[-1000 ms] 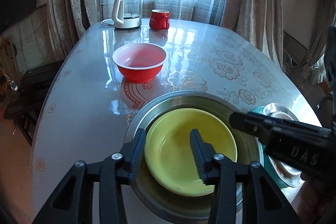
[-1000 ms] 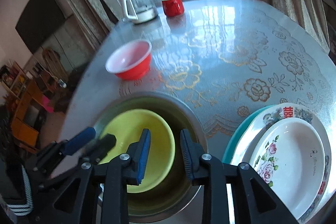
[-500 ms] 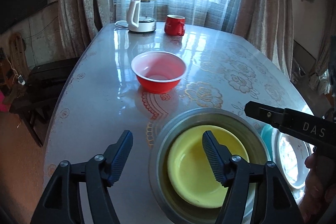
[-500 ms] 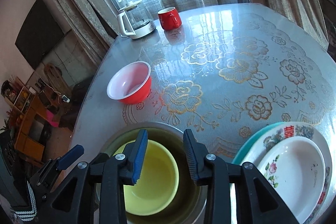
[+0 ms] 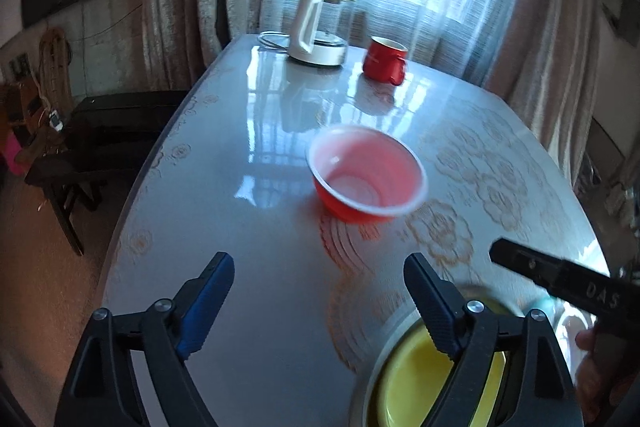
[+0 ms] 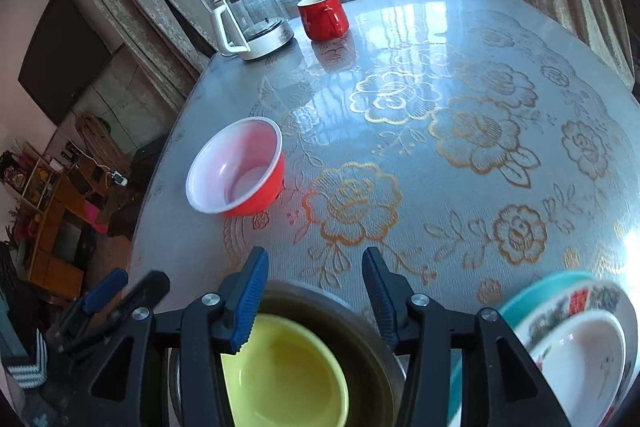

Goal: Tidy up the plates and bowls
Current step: 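Move both tools to the red-and-white bowl rim and close them, then lift the red-and-white bowl with both tools and carry it over the steel bowl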

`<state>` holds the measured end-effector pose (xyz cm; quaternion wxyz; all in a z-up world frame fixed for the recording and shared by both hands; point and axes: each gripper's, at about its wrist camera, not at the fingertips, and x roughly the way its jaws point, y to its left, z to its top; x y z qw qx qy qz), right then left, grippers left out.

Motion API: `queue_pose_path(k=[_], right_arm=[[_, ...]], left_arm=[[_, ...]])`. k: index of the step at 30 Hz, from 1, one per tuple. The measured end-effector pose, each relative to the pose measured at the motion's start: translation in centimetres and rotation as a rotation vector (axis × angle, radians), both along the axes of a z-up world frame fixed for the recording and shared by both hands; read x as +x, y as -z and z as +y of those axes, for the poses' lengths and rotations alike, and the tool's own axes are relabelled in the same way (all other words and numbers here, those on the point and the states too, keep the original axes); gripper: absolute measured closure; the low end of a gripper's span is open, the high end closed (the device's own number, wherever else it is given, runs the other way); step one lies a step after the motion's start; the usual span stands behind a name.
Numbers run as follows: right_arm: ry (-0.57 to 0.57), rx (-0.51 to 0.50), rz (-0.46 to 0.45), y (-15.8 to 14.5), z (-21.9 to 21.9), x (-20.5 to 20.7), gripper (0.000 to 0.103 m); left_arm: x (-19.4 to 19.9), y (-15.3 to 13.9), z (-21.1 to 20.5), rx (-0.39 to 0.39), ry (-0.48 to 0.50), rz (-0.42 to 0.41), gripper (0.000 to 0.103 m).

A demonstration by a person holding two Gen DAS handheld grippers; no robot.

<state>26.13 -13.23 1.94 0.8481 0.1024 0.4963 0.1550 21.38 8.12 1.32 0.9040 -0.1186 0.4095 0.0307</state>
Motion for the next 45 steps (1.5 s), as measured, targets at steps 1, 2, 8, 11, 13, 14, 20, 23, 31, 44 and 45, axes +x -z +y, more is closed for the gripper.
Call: queue_pose_path(k=[1, 2, 8, 11, 13, 14, 20, 23, 31, 44, 45], right_arm=[[-0.005, 0.004, 0.007, 0.1, 0.1, 0.5, 0.053], [-0.006, 0.008, 0.018, 0.2, 0.3, 1.0, 0.053], [-0.003, 0.014, 0.061, 1.3, 1.3, 4.7, 0.053], [0.007, 0.061, 0.1, 1.8, 1.6, 6.3, 0.053], [0.021, 0.088, 0.119, 2.1, 1.7, 7.3, 0.053], [0.029, 0.095, 0.125, 2.2, 1.8, 7.6, 0.053], [0.034, 0.096, 0.126, 2.9, 3.1, 9.6, 0.053], [0.033, 0.105, 0.147, 3.6, 3.8, 10.6, 0.053], [0.019, 0.141, 0.177, 5.3, 5.1, 11.9, 0.069], [0.013, 0.094, 0.177, 6.5, 6.1, 11.3, 0.094], [0.014, 0.09, 0.169, 6.4, 6.2, 11.3, 0.094]], left_arm=[[0.5, 0.1, 0.4, -0.007, -0.007, 0.003, 0.014], [1.1, 0.3, 0.7, -0.012, -0.012, 0.005, 0.014], [4.4, 1.4, 1.9, -0.045, -0.027, 0.015, 0.014], [5.7, 1.8, 2.5, -0.071, -0.035, 0.003, 0.014], [6.3, 2.1, 2.9, -0.093, -0.036, -0.002, 0.014], [6.5, 2.3, 3.2, -0.109, -0.042, -0.012, 0.014], [8.0, 3.6, 4.3, -0.183, -0.05, -0.022, 0.017], [8.5, 4.5, 4.7, -0.239, -0.037, -0.016, 0.024], [9.2, 5.4, 3.9, -0.257, 0.031, -0.021, 0.054], [9.0, 5.7, 2.4, -0.184, 0.146, -0.075, 0.092], [9.0, 5.7, 2.5, -0.191, 0.15, -0.075, 0.093]])
